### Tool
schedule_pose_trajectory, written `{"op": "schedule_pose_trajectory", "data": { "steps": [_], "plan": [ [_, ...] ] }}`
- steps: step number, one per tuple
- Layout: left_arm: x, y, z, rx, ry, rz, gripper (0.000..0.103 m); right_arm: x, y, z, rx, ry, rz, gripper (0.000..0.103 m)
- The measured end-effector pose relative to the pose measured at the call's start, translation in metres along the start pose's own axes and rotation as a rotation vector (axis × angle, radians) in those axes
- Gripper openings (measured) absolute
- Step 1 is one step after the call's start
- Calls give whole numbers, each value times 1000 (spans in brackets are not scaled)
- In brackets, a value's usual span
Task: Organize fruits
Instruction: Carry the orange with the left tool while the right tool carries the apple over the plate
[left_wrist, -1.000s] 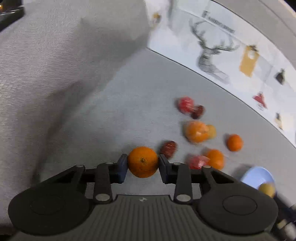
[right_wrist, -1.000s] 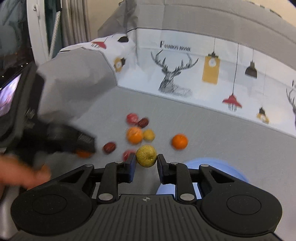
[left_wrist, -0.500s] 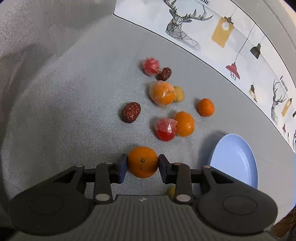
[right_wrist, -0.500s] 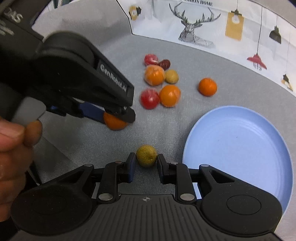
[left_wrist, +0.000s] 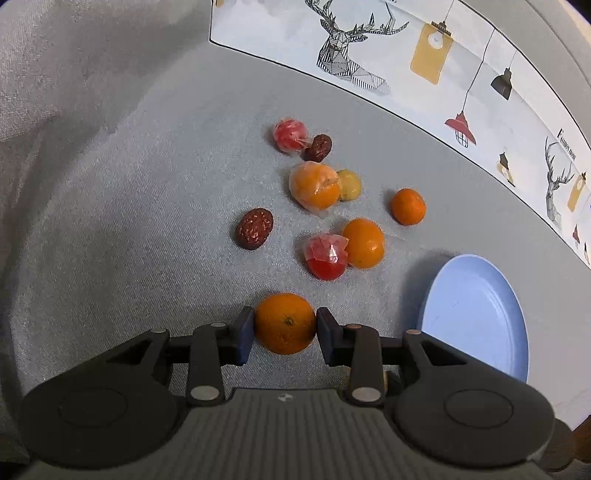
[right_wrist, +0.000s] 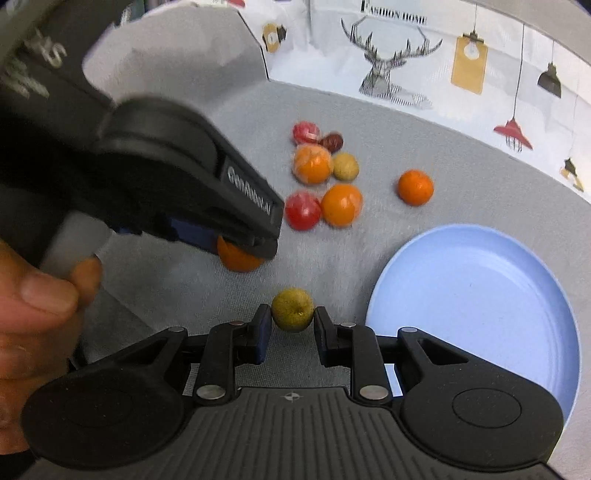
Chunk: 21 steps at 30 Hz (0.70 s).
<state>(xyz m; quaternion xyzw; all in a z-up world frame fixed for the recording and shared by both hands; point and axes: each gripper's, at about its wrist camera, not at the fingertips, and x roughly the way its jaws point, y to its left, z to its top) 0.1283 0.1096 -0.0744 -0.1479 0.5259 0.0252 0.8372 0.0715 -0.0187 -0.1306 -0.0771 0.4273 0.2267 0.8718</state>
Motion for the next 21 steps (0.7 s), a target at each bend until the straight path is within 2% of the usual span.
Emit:
{"op": "schedule_pose_trajectory", "data": {
  "steps": [10,19,21],
  "plan": [
    [-6,-8,1,32,-42,10,40,-31,-14,8,38,-101,-22,26],
    [-25,-26,3,104,-141,4,40,-79,-48,33,53,-139,-28,26],
    [-28,-30,3,121,-160,-6,40,-85,-54,32,43,-158,-61,26]
  ]
}}
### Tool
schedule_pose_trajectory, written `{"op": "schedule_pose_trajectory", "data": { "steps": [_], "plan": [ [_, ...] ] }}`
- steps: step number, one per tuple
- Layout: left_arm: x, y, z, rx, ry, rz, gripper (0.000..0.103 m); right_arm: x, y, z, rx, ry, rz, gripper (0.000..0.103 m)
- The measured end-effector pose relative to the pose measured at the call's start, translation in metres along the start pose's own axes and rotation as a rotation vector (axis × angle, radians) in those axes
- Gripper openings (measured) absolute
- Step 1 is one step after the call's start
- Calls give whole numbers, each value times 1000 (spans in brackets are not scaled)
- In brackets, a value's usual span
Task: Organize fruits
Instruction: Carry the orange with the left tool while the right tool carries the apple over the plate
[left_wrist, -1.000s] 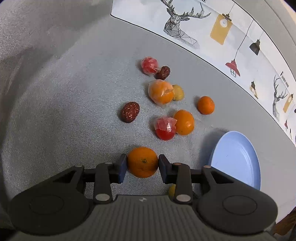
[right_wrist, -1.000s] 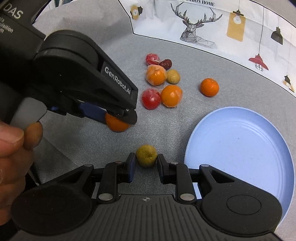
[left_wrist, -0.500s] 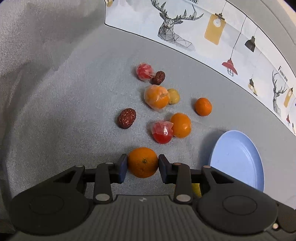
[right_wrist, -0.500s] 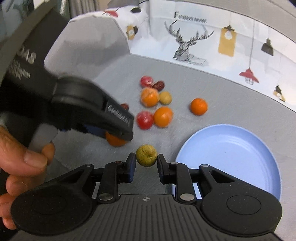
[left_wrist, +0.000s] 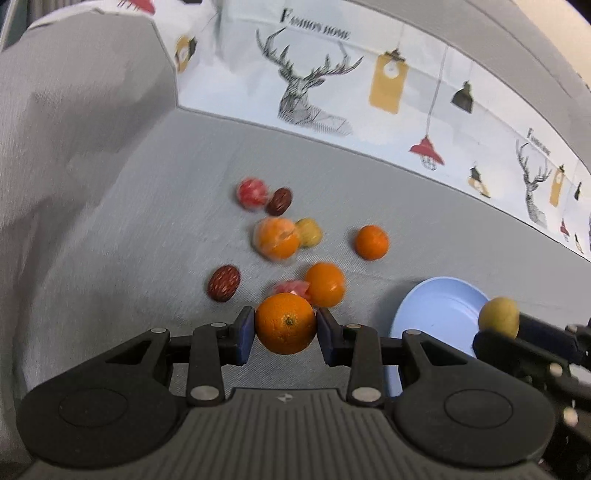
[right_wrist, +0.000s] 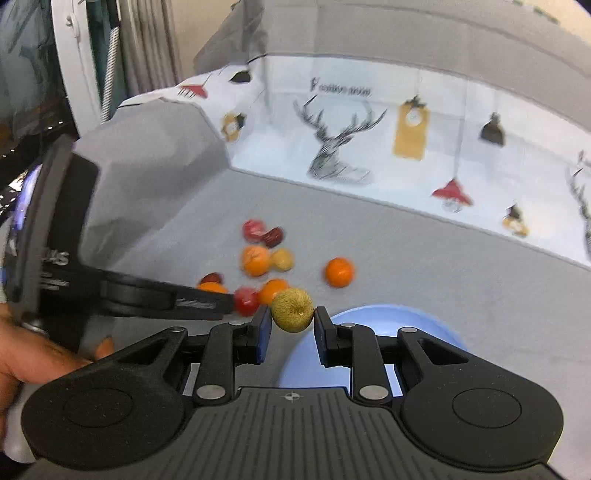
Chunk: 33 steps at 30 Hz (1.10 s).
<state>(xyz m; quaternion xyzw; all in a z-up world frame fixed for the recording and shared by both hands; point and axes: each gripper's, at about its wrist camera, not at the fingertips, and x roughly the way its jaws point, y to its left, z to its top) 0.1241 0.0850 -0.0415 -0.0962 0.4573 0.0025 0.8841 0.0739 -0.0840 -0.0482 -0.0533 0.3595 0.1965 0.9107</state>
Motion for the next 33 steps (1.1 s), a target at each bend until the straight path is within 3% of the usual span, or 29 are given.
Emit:
{"op": "schedule_pose_trajectory", "data": {
  "steps": [11,20,33],
  "plan": [
    [-9,-52,-16,187,-73,-89,39,2,-44,-36,126,-1,-98,26],
    [4,-77,-27,217,-36,-220,39,5,-73,-49,200,25,-183,26],
    [11,-87,-37,266,-3,-286,39,7,-83,-52,216,52,-214,26]
  ]
}}
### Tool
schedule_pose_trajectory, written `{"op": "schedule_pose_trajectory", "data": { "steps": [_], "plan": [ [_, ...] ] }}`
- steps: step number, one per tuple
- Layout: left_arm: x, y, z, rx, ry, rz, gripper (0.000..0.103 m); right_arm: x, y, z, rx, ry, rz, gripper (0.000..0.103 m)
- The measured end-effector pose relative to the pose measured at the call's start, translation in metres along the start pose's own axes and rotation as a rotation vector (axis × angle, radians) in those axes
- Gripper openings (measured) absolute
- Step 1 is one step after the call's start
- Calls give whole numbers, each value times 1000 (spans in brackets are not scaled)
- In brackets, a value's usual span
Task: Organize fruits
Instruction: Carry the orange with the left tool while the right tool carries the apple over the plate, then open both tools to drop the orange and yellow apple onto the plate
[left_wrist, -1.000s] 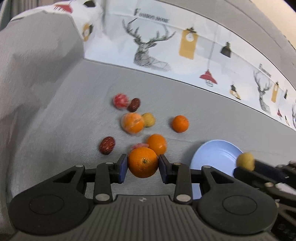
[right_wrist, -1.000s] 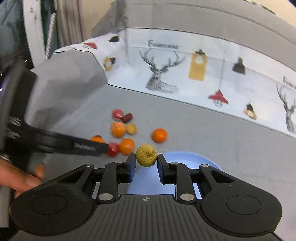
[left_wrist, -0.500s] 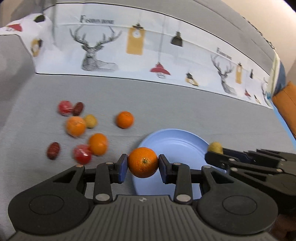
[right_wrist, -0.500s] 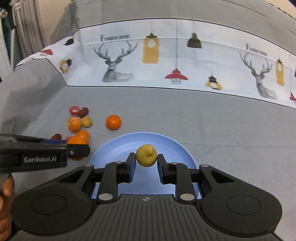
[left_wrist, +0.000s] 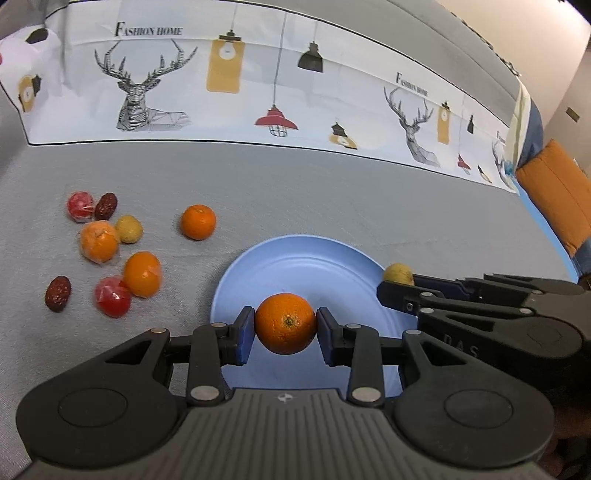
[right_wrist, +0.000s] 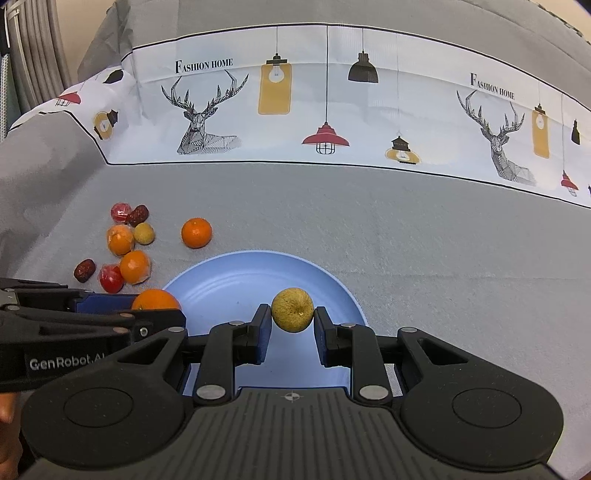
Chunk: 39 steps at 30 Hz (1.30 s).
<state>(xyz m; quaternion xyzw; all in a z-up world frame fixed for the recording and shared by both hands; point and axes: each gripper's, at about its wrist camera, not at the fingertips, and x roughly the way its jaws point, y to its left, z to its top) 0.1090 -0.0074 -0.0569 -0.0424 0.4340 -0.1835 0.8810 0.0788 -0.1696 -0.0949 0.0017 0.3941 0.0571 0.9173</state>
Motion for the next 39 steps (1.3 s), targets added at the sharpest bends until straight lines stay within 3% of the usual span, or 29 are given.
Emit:
{"op": "schedule_pose_trajectory", "data": {
  "steps": [39],
  "plan": [
    [2,-19,-6,52,6,-19,39,5,0,0,-10,19,-12,26]
  ]
}}
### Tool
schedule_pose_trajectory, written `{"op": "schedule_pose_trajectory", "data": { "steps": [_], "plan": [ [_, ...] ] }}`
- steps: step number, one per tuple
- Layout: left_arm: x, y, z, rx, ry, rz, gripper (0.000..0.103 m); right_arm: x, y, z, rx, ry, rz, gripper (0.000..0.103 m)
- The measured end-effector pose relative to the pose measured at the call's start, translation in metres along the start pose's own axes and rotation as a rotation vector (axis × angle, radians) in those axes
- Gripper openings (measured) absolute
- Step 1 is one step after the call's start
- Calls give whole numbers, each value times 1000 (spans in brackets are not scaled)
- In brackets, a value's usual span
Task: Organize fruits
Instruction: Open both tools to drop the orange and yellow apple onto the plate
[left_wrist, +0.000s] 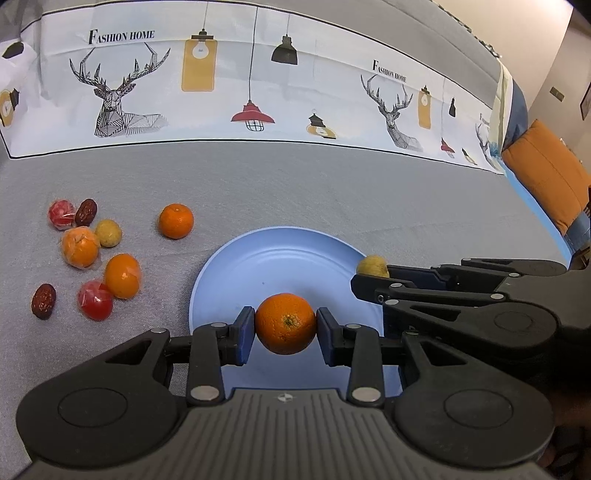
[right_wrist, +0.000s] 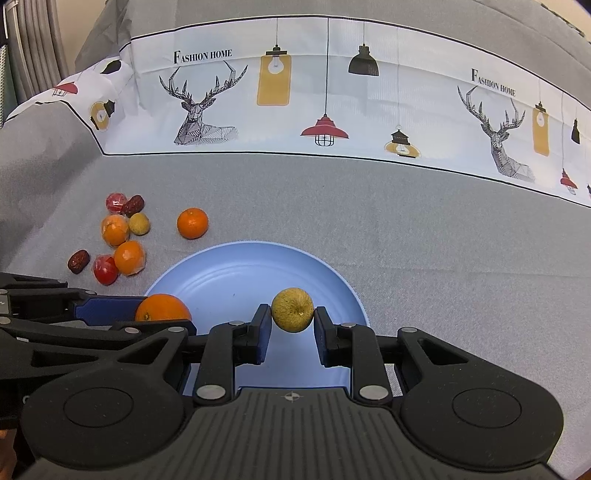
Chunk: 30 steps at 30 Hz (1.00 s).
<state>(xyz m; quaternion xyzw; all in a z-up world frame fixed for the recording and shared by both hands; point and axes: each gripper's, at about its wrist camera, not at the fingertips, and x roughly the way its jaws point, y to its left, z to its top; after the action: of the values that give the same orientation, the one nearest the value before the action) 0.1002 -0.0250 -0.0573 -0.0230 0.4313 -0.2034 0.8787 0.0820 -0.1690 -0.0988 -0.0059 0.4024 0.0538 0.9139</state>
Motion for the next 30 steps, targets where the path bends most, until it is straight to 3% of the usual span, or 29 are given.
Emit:
{"op": "schedule_pose_trajectory", "data": {
  "steps": [6,11,30],
  "plan": [
    [1,0,0,-7,9,-5,41,1,-1,0,2,11,-8,26],
    [7,3,-1,-26,35,7,48,4,-6,0,51,26,-55,53],
    [3,1,2,-36,25,24,48,1,-9,1,65,1,-82,56]
  ]
}}
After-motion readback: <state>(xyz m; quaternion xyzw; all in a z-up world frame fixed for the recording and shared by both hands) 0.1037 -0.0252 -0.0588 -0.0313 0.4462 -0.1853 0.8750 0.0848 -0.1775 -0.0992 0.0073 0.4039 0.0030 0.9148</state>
